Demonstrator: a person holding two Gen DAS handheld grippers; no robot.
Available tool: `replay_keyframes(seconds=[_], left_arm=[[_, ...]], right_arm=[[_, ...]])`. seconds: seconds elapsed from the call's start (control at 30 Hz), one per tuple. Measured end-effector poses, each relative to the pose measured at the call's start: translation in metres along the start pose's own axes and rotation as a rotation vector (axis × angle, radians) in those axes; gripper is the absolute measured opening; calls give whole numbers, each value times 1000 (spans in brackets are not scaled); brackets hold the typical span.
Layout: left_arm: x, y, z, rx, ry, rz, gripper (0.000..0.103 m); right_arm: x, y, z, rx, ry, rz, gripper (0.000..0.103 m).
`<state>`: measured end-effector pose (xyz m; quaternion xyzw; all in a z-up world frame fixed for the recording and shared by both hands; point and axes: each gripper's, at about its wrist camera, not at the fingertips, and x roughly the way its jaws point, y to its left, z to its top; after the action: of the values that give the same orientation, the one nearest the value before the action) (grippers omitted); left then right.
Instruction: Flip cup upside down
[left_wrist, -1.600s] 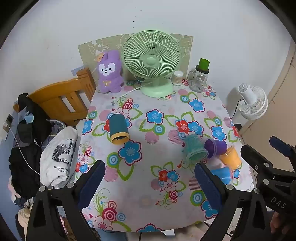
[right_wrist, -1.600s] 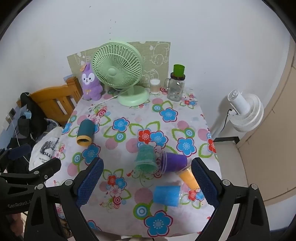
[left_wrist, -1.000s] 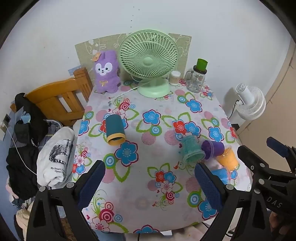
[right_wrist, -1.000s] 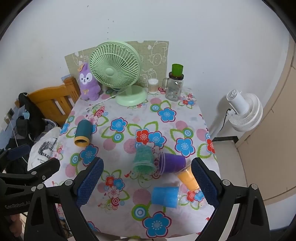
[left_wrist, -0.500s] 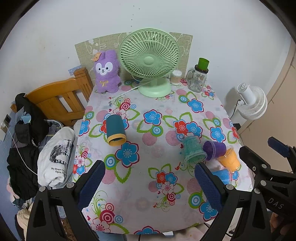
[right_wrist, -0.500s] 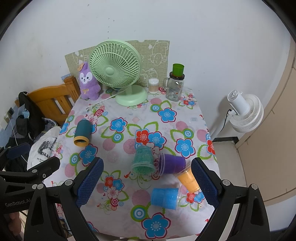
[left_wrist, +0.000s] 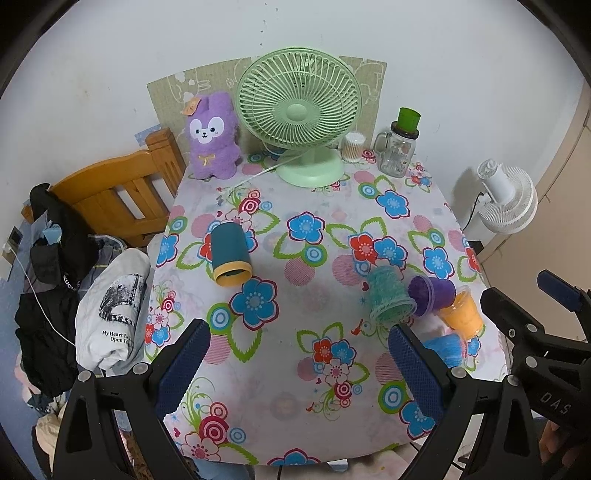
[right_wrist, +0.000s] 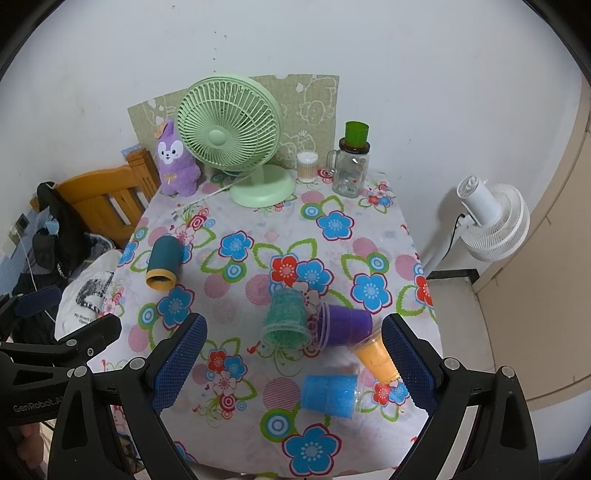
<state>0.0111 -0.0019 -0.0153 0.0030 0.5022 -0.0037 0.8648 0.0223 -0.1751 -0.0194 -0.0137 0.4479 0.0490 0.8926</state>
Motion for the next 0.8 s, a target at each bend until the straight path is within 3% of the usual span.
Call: replay_keyframes(seconds=[0.23,0.8], left_arm=[[9,-11,5,11,7,44,98],[77,-72,9,61,169,-43,98]], right_arm=[[5,-9,-2,5,11,-3,97],[48,-78,-5,85,128,-41,97]])
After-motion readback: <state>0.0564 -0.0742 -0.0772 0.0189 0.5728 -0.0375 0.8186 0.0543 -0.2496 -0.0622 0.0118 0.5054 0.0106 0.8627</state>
